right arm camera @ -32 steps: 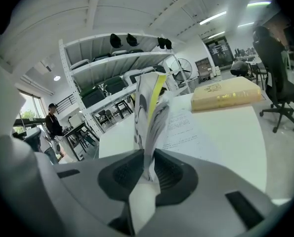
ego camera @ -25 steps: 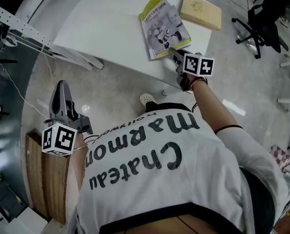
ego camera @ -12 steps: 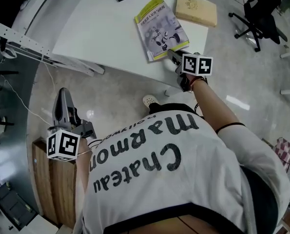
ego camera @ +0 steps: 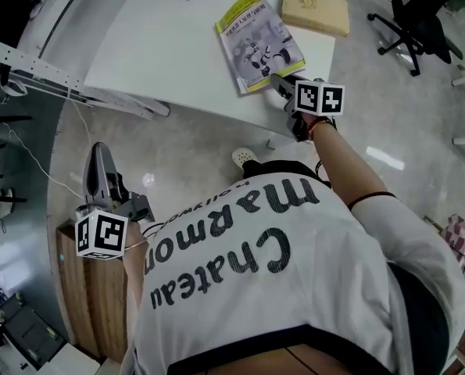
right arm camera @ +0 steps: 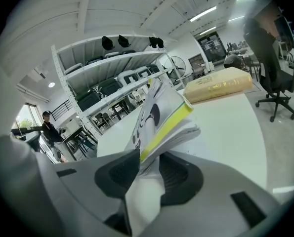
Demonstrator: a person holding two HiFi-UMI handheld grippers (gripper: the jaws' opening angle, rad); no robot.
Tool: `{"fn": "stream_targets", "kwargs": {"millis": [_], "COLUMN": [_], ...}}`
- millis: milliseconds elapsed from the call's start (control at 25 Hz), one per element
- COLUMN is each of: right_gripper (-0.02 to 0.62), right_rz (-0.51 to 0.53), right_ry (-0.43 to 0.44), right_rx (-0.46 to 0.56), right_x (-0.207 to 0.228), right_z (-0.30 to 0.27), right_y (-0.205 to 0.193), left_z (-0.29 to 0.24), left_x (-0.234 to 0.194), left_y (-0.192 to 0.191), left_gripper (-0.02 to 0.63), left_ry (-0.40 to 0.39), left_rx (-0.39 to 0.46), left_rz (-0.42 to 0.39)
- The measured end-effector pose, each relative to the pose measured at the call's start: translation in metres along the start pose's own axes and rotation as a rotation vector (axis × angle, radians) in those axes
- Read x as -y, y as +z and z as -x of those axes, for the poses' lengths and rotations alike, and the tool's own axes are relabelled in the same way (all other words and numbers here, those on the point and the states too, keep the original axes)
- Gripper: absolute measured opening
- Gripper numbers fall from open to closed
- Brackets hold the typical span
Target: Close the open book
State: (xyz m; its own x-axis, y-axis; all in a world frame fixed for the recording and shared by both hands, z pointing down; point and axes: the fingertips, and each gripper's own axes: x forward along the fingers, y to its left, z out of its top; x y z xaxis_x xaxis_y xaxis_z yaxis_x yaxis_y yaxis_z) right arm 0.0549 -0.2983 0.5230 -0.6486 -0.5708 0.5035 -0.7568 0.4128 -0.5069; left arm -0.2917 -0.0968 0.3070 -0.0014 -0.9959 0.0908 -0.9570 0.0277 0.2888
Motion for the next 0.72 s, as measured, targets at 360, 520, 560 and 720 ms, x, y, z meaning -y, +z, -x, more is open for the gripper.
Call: {"fn": "stream_targets", "kwargs": {"millis": [360,520,560,720], "right_gripper": [0.141,0.149,0.150,0.161], "right_rz": [0.027,0.033,0.036,0.052], "right_ry": [-0.043,-0.055,-0.058,-0.071], "right_rx": [-0.024,-0.034,-0.038,-0.054], "right_x": [0.0040,0.0047,0.0055,0.0078], "right_z": [-0.0010,-0.0018,-0.0016,-0.0019], "right_y": [-0.0018,-0.0026,-0.0033,-0.0050], "left_z": [-0.0011,-0.0007,-0.0007,-0.0014], "left_x": [-0.0024,-0.0060,-0.0061,-0.0053], "left_y": [0.0004,0.0008,0.0010,0.0012], "left_gripper": [0.025,0.025,0.025,0.025], "left_ry": [-0.004,0.000,-0.001,-0.008], "left_rx": [-0.011,-0.017,-0.016,-0.004], "left_rz": [-0.002,-0.002,-0.001,-0.001]}}
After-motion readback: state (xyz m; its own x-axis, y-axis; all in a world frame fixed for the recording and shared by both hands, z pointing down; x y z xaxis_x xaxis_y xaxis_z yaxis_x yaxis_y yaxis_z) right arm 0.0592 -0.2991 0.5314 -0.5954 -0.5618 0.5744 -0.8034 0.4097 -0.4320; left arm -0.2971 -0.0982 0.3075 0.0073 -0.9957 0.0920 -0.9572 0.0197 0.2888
